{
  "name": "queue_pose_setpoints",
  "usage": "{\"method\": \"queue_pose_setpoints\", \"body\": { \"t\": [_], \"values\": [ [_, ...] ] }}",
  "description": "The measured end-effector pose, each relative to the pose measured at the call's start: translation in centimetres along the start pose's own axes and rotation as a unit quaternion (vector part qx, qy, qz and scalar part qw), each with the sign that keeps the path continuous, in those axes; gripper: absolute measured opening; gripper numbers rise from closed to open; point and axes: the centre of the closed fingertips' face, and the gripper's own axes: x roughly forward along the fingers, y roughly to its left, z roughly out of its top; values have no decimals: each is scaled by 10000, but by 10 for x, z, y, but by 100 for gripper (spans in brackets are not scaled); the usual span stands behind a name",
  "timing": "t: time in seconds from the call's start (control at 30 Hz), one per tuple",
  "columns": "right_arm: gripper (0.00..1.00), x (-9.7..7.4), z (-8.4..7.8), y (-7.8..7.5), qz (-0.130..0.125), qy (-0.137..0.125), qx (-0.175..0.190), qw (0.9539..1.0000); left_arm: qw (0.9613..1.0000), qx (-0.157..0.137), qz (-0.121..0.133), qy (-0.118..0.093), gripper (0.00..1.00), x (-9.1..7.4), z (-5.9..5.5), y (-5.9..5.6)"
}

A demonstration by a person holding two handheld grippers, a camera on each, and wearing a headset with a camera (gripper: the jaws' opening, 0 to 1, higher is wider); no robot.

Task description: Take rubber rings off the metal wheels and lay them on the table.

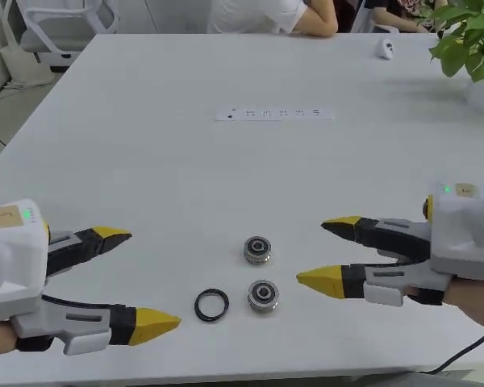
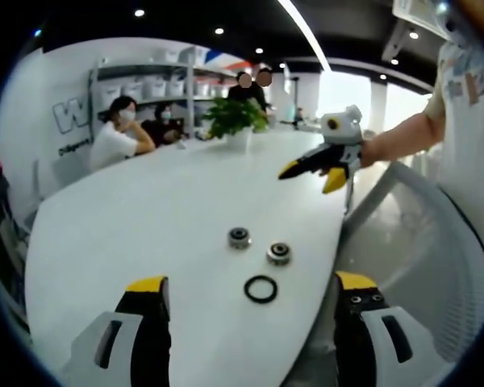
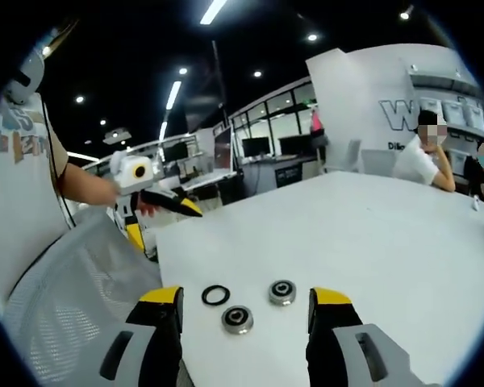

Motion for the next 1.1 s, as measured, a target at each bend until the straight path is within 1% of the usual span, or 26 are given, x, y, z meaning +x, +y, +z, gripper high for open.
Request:
{"method": "queue_pose_setpoints", "body": {
  "t": [0.1, 0.3, 0.37, 0.5, 0.6, 0.73, 0.9, 1.1],
  "values": [
    [63, -7, -5, 0, -138, 100, -17, 9999, 10000, 7, 58, -8, 85, -2, 0, 1],
    [67, -15, -14, 4, -299, 267, -38, 9992, 9997, -110, 205, -54, 85, -6, -3, 4],
    [69, -17, -18, 6, -320, 334, -48, 9989, 9996, -170, 237, -59, 86, -8, -5, 4],
    [71, -21, -25, 8, -369, 459, -103, 9982, 9994, -192, 301, -41, 86, -11, -8, 5],
    [72, -23, -28, 9, -399, 482, -70, 9980, 9991, -220, 353, -46, 86, -13, -9, 6],
    [74, -25, -31, 11, -435, 523, -38, 9977, 9992, -115, 374, 54, 86, -15, -14, 6],
    [78, -27, -35, 15, -480, 552, -40, 9973, 9991, -168, 386, 26, 87, -16, -14, 4],
    [77, -30, -39, 17, -520, 596, -59, 9968, 9990, -175, 405, 14, 87, -16, -14, 3]
  ]
}}
